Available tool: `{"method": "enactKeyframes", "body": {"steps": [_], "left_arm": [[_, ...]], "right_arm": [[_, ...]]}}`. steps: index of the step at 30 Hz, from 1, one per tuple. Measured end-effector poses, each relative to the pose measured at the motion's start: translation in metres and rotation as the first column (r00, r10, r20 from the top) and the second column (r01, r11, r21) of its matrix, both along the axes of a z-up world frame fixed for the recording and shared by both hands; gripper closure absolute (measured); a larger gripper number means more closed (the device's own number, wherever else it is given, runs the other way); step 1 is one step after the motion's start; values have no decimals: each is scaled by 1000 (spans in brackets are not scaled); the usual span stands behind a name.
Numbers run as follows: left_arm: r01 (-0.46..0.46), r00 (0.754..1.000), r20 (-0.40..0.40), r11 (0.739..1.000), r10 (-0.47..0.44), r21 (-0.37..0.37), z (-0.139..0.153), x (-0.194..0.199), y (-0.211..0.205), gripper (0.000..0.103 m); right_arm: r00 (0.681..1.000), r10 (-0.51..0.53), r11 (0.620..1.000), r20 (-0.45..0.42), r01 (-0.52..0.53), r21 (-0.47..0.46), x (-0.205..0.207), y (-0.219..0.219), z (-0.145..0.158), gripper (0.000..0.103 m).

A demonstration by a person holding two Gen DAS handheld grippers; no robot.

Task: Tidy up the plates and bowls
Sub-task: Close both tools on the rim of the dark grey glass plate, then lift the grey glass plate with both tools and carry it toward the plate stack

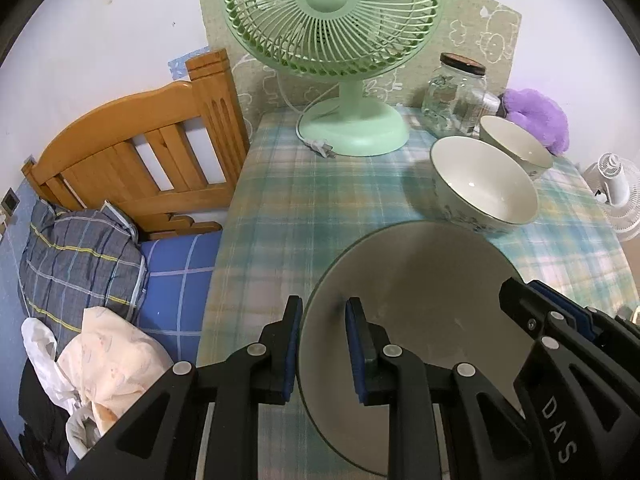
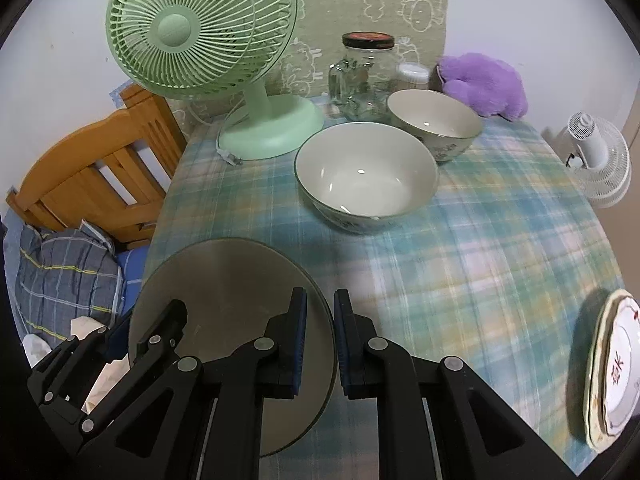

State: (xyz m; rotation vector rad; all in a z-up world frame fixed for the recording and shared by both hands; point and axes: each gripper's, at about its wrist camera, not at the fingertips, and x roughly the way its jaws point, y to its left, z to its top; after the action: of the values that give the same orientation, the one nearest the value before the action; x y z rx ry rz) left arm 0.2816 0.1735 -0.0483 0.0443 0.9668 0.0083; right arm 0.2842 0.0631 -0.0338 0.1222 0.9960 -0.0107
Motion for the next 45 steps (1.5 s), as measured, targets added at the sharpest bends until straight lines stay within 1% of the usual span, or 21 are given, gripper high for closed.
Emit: {"method": "enactKeyframes", "body": {"steps": [5, 12, 18, 25, 30, 36, 39, 45], "left_arm": [[5, 1000, -1, 1000, -5, -7, 6, -22, -8, 83], [24, 999, -25, 1000, -24, -16, 5, -52, -31, 84], [75, 996, -47, 997, -76, -18, 1, -74, -64, 84], [138, 988, -70, 990, -139, -30, -3, -89, -108, 84], [170, 982, -79, 985, -173, -34, -5, -92, -139, 84], [181, 978, -99, 983, -184, -35, -9, -93, -168, 84], [171, 978, -119, 985, -174, -36, -13, -93, -178, 84], [134, 978, -154, 990, -137, -34, -21, -97, -190, 84]], "right_arm": [[1000, 4, 1000, 6, -4, -4, -23, -7, 9, 86], [1000, -12, 1000, -20, 12, -14, -59, -29, 10, 86], [998, -51, 999, -41, 50, -19, -86, -58, 8, 86], [993, -105, 994, -58, 103, -42, -110, -101, 6, 86], [988, -138, 990, -67, 134, -48, -118, -131, 5, 86], [985, -150, 988, -86, 146, -56, -121, -163, 2, 86], [985, -138, 990, -103, 133, -55, -119, -176, -3, 86], [985, -96, 994, -140, 89, -58, -117, -188, -11, 86]]}}
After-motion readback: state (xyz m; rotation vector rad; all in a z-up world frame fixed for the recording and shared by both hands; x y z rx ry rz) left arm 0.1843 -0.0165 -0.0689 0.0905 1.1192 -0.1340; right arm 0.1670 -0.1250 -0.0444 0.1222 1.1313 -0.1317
